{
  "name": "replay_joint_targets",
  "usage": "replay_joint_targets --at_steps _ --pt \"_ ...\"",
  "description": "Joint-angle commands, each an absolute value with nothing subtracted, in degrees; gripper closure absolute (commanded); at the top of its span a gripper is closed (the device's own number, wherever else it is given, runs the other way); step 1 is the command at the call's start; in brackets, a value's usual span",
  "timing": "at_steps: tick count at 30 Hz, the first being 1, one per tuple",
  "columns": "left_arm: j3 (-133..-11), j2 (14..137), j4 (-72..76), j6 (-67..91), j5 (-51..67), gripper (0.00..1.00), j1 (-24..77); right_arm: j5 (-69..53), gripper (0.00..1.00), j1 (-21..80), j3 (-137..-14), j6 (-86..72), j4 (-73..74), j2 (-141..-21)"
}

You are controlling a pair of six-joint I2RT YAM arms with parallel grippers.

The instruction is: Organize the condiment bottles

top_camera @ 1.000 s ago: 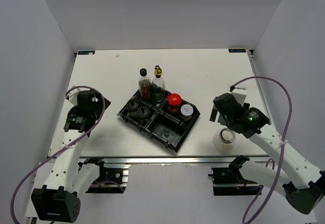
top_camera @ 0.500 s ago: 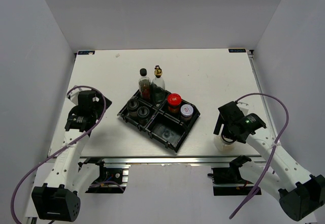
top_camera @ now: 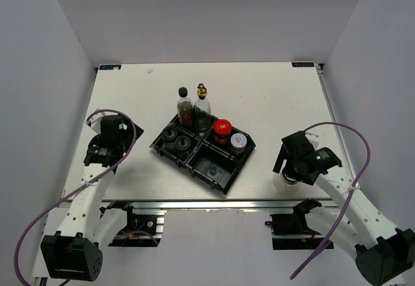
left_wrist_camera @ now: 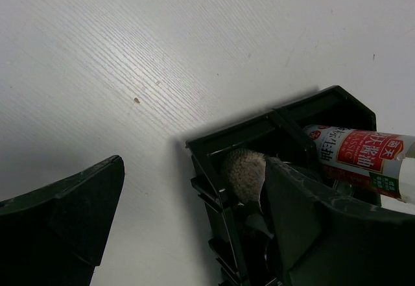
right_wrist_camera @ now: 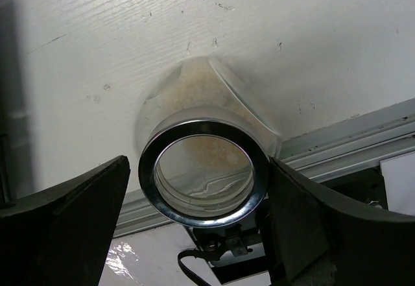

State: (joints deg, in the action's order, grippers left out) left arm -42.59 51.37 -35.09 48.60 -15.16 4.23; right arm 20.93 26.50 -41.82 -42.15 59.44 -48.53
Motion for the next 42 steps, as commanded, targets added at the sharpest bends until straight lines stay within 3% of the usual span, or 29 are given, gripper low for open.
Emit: replay_joint_targets --at_steps 1,6,9,15,22,26,34,42 --pt "-42.1 51.2 -34.1 48.2 -14.7 0.02 4.0 22.5 0.11 26.0 -43.1 -43.9 58.8 -48.3" --pt "-41.7 51.0 -33.6 48.2 -14.6 0.02 4.0 24.3 0.12 25.7 -42.6 -46.1 59.3 -48.6" --pt "-41.6 51.2 -33.3 48.3 -14.1 0.02 3.9 23.6 0.19 25.7 -42.5 -45.7 58.4 -48.8" --pt "-41.6 51.5 -33.4 48.2 -14.1 0.02 4.0 22.5 0.65 25.7 -44.0 -41.8 56.3 -48.7" --pt "-41.6 51.4 -33.2 48.1 -14.1 0.02 4.0 12.2 0.88 25.7 -51.6 -26.7 50.1 -45.7" --pt "-41.7 51.6 -33.3 48.0 -14.3 0.02 4.0 3.5 0.94 25.7 -56.9 -21.6 48.3 -45.9" --pt "-41.7 51.8 -33.3 48.0 -14.5 0.02 4.0 -23.8 0.94 27.6 -58.2 -17.4 36.1 -46.7" --pt "-41.9 52.0 -33.4 48.0 -14.2 0.02 4.0 -21.2 0.96 36.4 -58.2 -18.9 29.4 -51.8"
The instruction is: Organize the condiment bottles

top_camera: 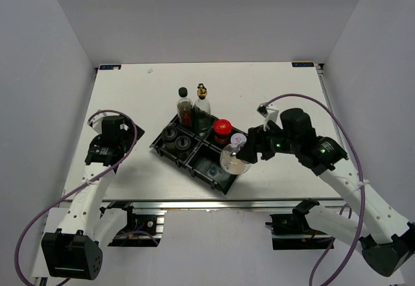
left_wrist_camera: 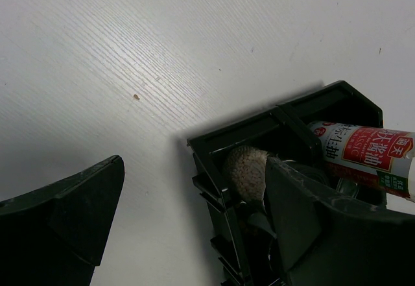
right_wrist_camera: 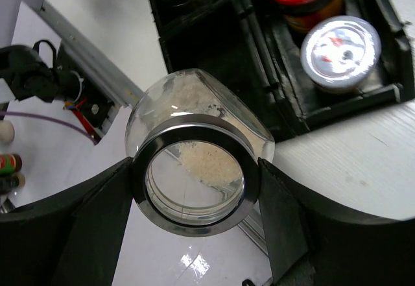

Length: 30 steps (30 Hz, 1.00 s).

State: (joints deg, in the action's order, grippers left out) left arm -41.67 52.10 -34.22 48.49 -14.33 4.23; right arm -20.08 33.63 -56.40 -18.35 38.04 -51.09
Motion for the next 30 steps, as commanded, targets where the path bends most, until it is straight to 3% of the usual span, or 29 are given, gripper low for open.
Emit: replay_joint_targets --at_steps 1,12,30 --pt "-41.9 52.0 -33.3 48.0 -14.2 0.02 4.0 -19.4 0.97 38.5 -58.1 -19.1 29.0 -52.3" --pt "-41.7 51.8 -33.7 48.2 -14.5 0.02 4.0 2.4 0.98 50.5 -57.0 -25.9 20.3 -60.9" --pt "-41.8 51.9 -34.1 48.3 -14.8 0.02 4.0 7.0 0.98 55.5 -57.7 -30.3 20.0 -70.9"
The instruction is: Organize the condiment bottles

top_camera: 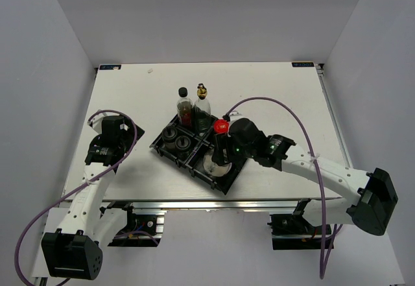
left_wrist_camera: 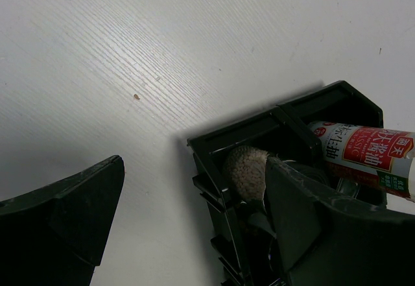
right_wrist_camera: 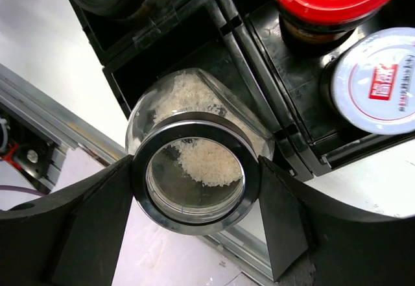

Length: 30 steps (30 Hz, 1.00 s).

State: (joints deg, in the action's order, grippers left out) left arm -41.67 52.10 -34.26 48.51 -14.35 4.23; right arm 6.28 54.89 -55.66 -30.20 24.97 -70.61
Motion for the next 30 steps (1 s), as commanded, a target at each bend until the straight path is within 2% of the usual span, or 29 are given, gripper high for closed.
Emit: replay_joint_targets --at_steps 1,9,12,13,15,16,20,21,30 --pt "-41.8 51.9 -34.2 48.3 -14.8 0.02 3.9 5.8 0.97 55.6 -57.7 -29.3 19.5 -71.2" --pt "-41.9 51.9 -34.5 48.4 -15.0 0.02 4.0 10.8 0.92 56.5 -57.5 -31.9 18.9 -75.2" --pt "-42.0 51.9 -34.8 48.4 -15.3 0.02 3.9 12.7 0.77 56.7 -58.3 -32.9 19.6 -77.4" --pt "-42.0 51.9 -34.8 48.5 -15.4 0.02 3.9 13.3 0.66 56.8 -58.6 -33.1 20.2 -78.0" --pt "-41.9 52.0 -34.9 48.4 -15.5 0.02 4.0 13.0 0.60 56.9 -59.1 -33.0 20.4 -79.5" --pt "-42.0 52.0 -35.0 48.5 -15.6 0.02 4.0 12.2 0.46 57.0 -59.2 -32.7 20.3 -80.0" --pt "-42.4 52.3 -35.4 48.6 -15.7 0.02 4.0 11.5 0.25 57.0 -60.0 -32.3 20.7 -81.3" --pt "-42.5 52.3 -35.5 48.6 -15.7 0.02 4.0 11.3 0.11 57.0 -60.5 -32.1 20.9 -81.2" --pt "-45.3 51.9 -38.1 48.8 -17.6 0.02 4.0 11.6 0.11 57.2 -62.5 -28.8 21.4 -72.1"
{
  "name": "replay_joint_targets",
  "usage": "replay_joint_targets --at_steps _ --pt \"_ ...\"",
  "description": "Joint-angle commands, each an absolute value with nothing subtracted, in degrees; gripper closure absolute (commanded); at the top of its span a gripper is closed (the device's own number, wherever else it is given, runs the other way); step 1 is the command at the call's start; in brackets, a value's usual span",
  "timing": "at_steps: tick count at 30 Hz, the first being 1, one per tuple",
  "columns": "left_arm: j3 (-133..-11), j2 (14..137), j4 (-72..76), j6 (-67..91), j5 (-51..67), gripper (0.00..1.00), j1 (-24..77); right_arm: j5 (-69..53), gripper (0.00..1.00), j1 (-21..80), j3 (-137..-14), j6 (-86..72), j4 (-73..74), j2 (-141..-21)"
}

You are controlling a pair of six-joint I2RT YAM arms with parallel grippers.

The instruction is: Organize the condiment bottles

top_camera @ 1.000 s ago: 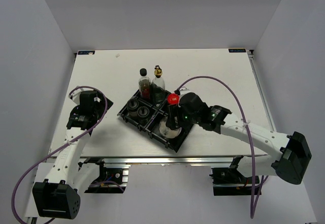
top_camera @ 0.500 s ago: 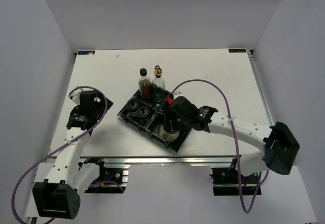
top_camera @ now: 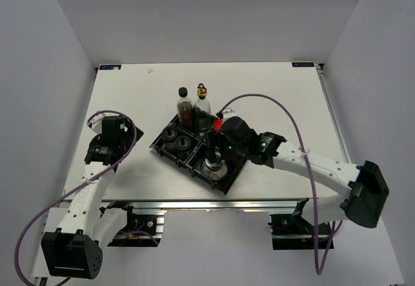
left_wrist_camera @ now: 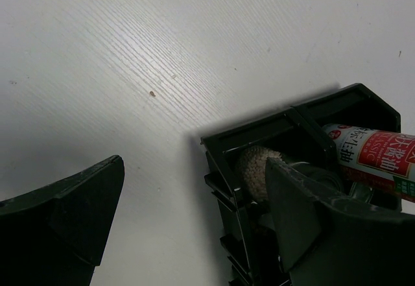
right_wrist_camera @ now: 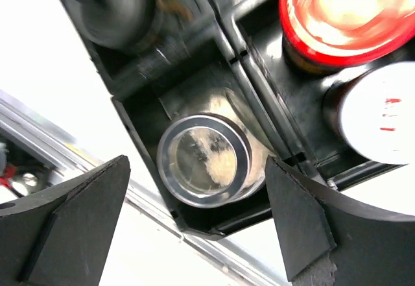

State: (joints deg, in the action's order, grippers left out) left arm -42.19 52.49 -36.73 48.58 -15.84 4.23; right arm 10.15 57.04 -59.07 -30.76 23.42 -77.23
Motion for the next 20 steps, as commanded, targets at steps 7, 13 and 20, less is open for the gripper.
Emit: replay_joint_targets --at_steps 7,13,20 --pt "-52.7 51.9 -43.4 46.9 -21.0 0.02 4.0 36.9 0.11 48.0 -62.8 -34.3 39.0 -60.7" --pt "-61.2 54.6 -50.5 40.7 -27.8 0.02 4.0 40.8 0.11 31.8 -54.5 -31.9 39.9 -51.8" --pt "-61.7 50.7 -47.8 33.8 -30.8 0.02 4.0 44.0 0.11 31.6 -49.0 -27.1 33.6 -47.1"
